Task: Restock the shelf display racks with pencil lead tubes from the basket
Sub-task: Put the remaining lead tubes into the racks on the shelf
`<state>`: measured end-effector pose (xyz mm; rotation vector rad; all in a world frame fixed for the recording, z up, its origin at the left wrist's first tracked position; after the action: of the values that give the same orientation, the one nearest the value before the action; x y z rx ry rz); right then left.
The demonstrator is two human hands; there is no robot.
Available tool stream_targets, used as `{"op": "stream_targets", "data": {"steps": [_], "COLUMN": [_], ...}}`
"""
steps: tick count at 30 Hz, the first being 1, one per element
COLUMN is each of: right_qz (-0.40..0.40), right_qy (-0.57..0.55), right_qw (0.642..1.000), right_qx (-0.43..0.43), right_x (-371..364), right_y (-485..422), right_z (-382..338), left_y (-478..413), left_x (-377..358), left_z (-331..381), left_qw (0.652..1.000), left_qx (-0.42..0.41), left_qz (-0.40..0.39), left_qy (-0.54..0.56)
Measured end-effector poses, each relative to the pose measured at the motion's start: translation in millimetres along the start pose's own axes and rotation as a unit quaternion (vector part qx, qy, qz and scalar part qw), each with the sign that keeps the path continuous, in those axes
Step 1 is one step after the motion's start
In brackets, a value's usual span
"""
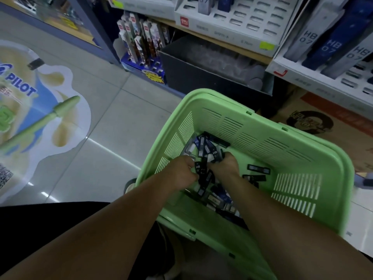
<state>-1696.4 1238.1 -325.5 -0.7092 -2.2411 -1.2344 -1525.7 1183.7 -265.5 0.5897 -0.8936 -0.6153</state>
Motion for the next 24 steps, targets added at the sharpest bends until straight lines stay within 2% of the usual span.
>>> {"op": "stream_targets", "data": {"steps": [4,8,13,16,19,21,24], "right_qz": [-0.01,-0.022,-0.03,-0.058,-0.081,-0.078,-0.065], "right_qy": [-0.034,-0.136,-0.202,-0.245,-0.269,-0.285,-0.325], "right_qw": [0.999,0.99,0.977,0.964,0.954,0.947,0.93], "right_qx": [0.023,-0.032,-0.055,-0.084,-0.109,-0.126,-0.157], "right_x": [4,24,52,59,70,81,96], "right_y": [10,9,6,13,25,32,38], "right_z": [1,5,8,9,16,22,31], "left_y": [-3,-11,-25,-37,-37,-38,-43], "left_x": [0,-3,-10,-24,-45,-56,-59], "left_z": [-3,3,22,17,14,18,29], "left_qw": [1.0,1.0,0.994,0.992,0.97,0.945,0.935], "left_qx": [0.005,-0.004,-0.025,0.01,-0.004,-0.046,-0.076], "left_qz": [0.01,0.01,0.051,0.025,-0.015,0.017,0.067], "left_qy": [-0.011,-0.022,-0.092,-0.12,-0.244,-0.322,-0.339]}}
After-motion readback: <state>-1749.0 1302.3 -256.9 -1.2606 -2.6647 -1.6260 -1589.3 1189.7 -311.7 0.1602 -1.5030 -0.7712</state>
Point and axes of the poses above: each hand's wrist, its own y-axis away from the middle knuckle, its own x-axis out of the back of the hand, z = x × y, the point moved 6 cm from there along -y, towards the middle knuckle, and after that the axes turned 9 degrees about z, right-handed, at the moved point
